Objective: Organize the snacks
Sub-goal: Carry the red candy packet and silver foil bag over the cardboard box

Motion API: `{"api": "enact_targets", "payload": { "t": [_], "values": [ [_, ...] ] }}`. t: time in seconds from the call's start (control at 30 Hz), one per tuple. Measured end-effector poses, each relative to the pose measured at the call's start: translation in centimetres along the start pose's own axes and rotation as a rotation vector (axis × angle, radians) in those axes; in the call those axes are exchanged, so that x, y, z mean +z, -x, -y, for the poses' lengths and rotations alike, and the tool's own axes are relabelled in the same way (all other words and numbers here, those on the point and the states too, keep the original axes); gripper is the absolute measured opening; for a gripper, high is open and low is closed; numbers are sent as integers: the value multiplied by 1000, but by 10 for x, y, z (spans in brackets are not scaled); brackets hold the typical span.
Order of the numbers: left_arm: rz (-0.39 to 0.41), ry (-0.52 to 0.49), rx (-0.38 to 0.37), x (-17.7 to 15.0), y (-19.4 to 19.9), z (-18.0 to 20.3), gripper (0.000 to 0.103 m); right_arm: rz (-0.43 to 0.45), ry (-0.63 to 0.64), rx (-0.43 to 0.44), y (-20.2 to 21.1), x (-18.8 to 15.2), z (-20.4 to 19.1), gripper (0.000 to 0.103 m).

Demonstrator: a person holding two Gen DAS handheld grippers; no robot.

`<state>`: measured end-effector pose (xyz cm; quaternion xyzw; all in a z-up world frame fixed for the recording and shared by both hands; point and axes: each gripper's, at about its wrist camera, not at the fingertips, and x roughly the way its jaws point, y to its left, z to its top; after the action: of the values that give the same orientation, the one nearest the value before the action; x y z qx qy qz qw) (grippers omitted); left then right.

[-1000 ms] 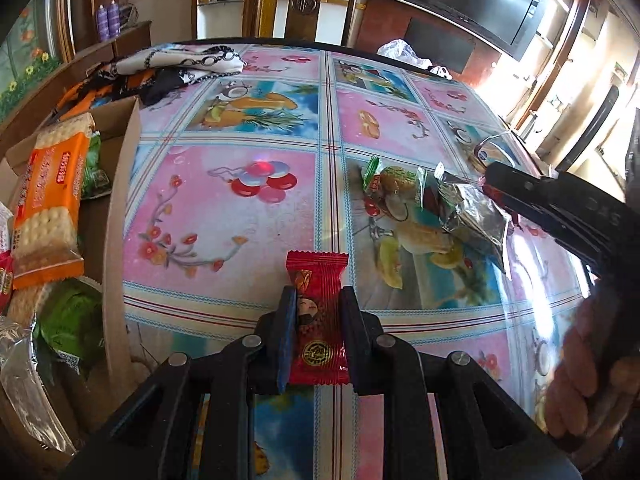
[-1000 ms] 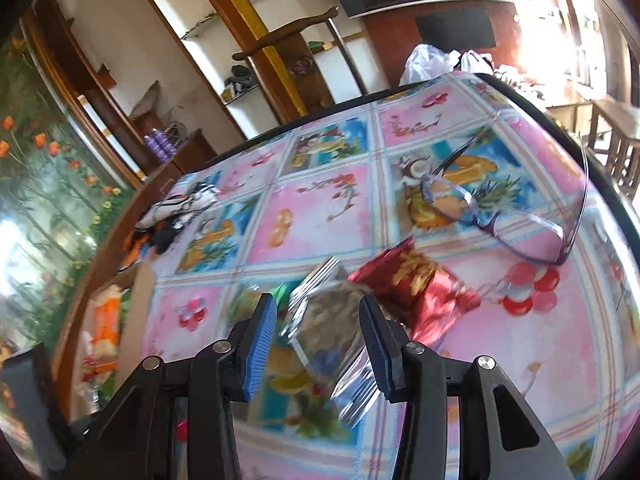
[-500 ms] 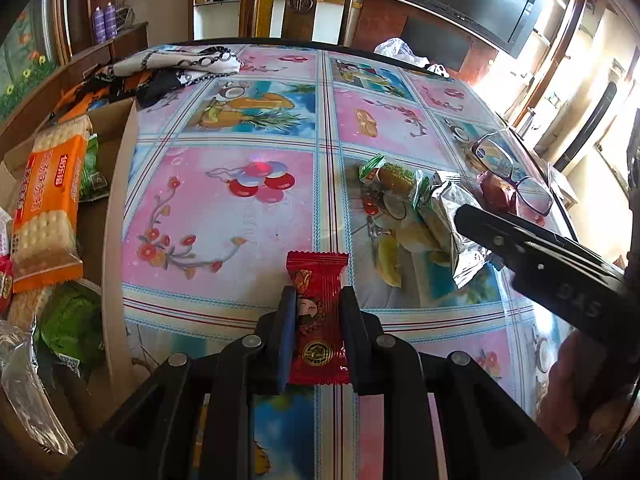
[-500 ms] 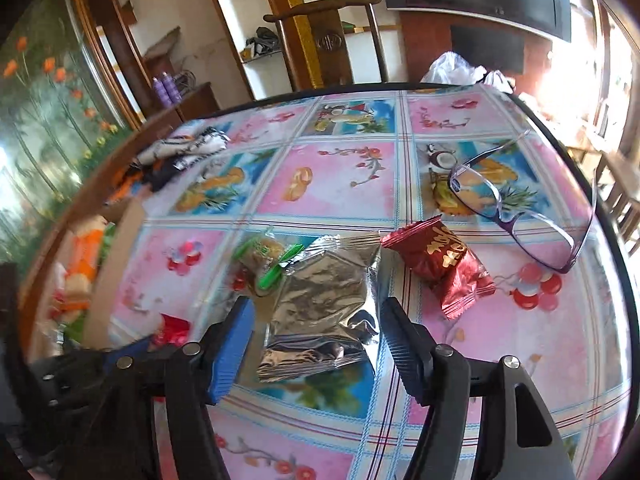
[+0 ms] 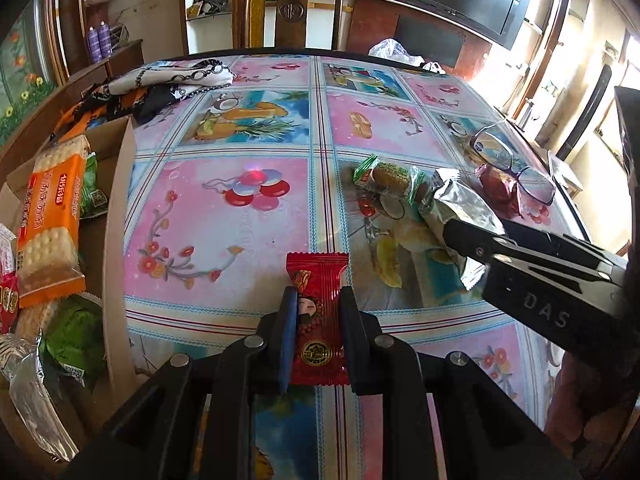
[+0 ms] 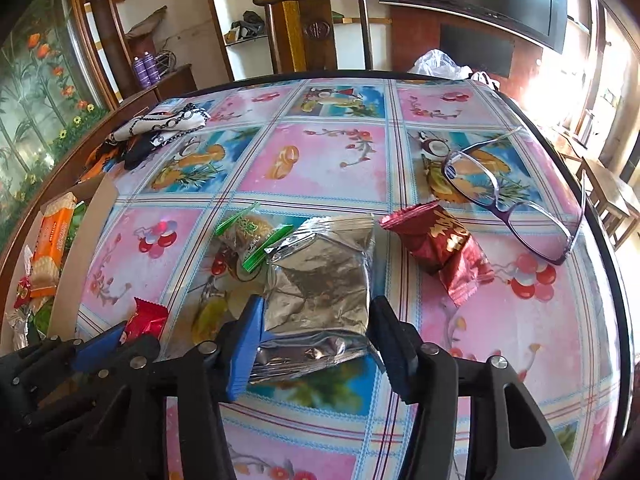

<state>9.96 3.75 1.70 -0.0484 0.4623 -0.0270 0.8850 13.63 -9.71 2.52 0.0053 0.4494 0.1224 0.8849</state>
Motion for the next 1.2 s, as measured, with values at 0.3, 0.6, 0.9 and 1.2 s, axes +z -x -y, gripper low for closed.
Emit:
{"api": "enact_targets", "payload": {
  "t": [0.3,0.6,0.9,1.2],
  "values": [
    [-3,-5,5,-1,1,3,19,-16,4,22,13,-3,-2,57],
    [11,-35,28,-2,0,5,19,-29,63,-22,4,-9,-14,64],
    [108,-81,75,-1,18,14,19,26,24,-23,18,-5,-7,59],
    [199,-128,138,-1,32,22,19,122,8,15,43,0,-11,59]
  ]
}}
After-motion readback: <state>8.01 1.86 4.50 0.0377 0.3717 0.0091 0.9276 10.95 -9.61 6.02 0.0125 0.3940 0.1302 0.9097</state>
